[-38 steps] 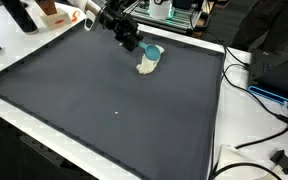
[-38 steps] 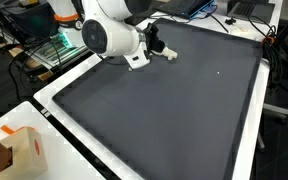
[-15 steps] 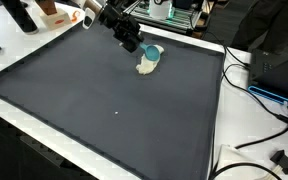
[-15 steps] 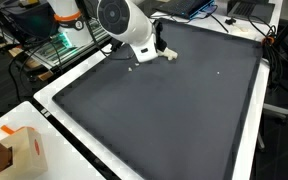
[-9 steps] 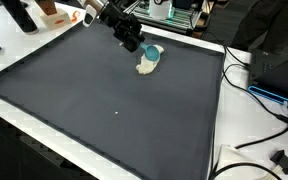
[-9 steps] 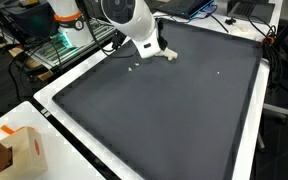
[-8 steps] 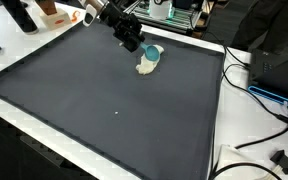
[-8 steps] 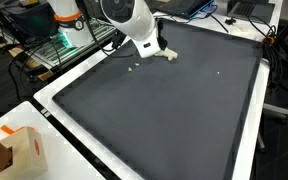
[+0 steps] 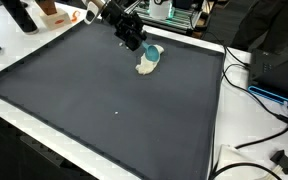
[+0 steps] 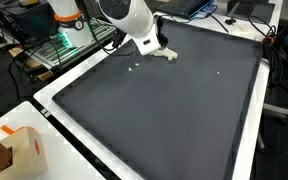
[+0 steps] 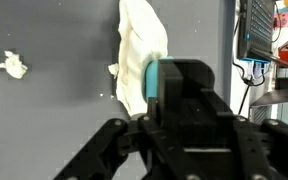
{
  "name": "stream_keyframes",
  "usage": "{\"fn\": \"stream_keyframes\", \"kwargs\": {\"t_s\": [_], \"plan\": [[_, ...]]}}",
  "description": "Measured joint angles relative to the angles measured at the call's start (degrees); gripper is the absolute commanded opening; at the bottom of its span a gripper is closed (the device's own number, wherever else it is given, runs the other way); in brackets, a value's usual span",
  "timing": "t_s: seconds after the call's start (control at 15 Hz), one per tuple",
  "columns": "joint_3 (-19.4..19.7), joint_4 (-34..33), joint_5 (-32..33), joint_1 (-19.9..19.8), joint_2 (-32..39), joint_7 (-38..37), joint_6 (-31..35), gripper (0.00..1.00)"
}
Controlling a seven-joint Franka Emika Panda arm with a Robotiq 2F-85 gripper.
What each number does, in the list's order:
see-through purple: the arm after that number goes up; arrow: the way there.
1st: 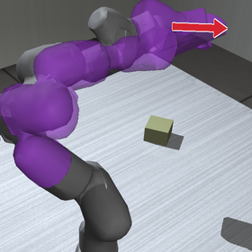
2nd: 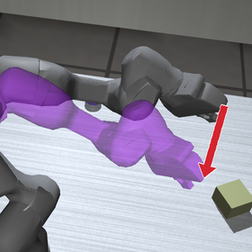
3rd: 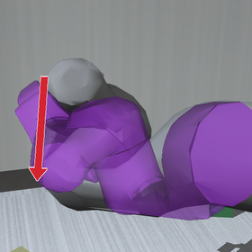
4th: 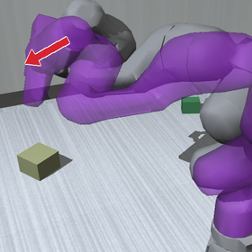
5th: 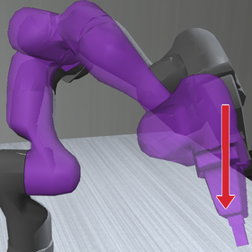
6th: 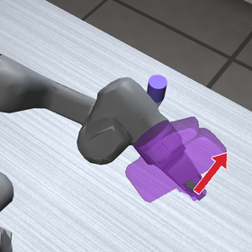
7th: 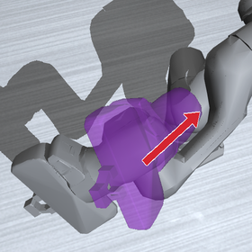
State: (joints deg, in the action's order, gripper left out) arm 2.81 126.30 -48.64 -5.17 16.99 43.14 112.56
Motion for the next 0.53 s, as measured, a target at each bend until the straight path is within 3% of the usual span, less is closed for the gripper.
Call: {"fn": "stream_keyframes", "kwargs": {"t_s": [0.53], "plan": [[-0.64,1.64,0.02,0.05,-4.11,-0.14,2.7,0.25]]}}
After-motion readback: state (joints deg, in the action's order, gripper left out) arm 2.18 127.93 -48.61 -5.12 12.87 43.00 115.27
